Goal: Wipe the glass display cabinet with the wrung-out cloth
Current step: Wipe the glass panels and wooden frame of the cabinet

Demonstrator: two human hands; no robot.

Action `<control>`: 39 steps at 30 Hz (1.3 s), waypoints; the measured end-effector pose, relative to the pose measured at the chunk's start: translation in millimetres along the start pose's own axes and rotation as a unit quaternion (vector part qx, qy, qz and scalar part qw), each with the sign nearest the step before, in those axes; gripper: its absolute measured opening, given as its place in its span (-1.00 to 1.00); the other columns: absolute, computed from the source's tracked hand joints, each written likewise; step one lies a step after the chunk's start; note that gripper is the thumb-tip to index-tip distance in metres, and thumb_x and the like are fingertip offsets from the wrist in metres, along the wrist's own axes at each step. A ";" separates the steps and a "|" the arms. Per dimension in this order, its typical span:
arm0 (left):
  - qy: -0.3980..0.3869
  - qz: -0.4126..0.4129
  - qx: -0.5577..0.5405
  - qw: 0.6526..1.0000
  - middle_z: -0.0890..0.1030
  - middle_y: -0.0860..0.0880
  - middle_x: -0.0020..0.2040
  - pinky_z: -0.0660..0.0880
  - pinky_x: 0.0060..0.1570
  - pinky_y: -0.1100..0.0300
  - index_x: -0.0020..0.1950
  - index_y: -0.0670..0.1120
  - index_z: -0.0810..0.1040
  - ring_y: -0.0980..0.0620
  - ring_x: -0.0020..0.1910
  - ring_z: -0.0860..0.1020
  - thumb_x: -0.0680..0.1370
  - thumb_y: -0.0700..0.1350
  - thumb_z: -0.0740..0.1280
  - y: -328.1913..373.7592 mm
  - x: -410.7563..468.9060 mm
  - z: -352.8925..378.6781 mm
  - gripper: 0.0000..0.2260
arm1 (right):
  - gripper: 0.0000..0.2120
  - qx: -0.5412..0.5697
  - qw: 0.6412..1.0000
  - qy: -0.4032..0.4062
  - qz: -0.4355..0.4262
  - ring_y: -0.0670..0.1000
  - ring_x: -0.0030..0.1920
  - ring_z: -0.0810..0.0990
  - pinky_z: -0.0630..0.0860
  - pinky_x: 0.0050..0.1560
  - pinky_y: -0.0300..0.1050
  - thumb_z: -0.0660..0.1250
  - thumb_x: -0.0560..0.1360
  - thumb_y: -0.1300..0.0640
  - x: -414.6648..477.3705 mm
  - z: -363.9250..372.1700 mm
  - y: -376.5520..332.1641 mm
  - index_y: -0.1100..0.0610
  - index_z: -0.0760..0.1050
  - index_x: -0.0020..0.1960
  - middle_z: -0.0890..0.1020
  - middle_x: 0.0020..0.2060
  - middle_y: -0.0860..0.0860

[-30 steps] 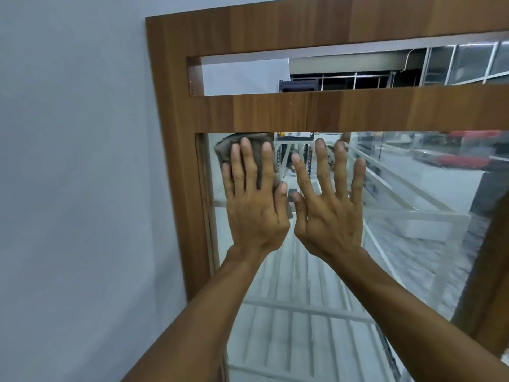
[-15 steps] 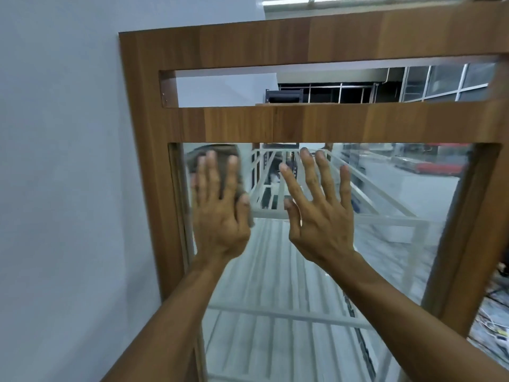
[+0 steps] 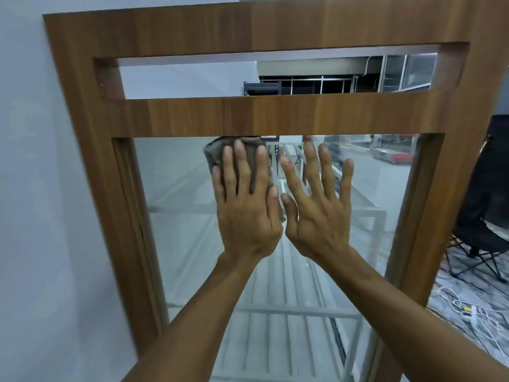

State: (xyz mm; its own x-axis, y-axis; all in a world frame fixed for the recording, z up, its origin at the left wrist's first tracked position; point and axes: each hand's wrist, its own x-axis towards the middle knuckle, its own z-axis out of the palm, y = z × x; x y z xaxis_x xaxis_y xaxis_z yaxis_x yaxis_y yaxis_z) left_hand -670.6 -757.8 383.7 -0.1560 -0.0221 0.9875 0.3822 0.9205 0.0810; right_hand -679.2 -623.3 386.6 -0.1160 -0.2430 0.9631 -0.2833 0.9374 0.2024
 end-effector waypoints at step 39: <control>0.007 -0.027 -0.003 1.000 0.10 -0.24 0.67 -0.12 0.64 -0.13 0.67 -0.13 0.12 -0.20 0.67 0.01 0.71 -0.01 0.06 157.3 -1.6 57.5 -0.47 | -0.48 0.110 0.993 0.036 0.006 0.21 0.63 0.04 0.10 0.60 0.31 0.04 0.68 0.18 -35.7 -68.8 165.5 0.34 0.12 0.59 0.19 0.60 0.25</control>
State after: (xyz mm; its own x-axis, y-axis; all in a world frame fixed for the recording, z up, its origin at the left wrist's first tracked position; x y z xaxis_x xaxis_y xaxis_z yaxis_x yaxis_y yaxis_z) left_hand -662.6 -590.6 387.1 -0.1648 -0.0776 0.9833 0.3792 0.9153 0.1358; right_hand -656.5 -442.3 398.0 -0.0541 -0.2066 0.9769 -0.4835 0.8614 0.1554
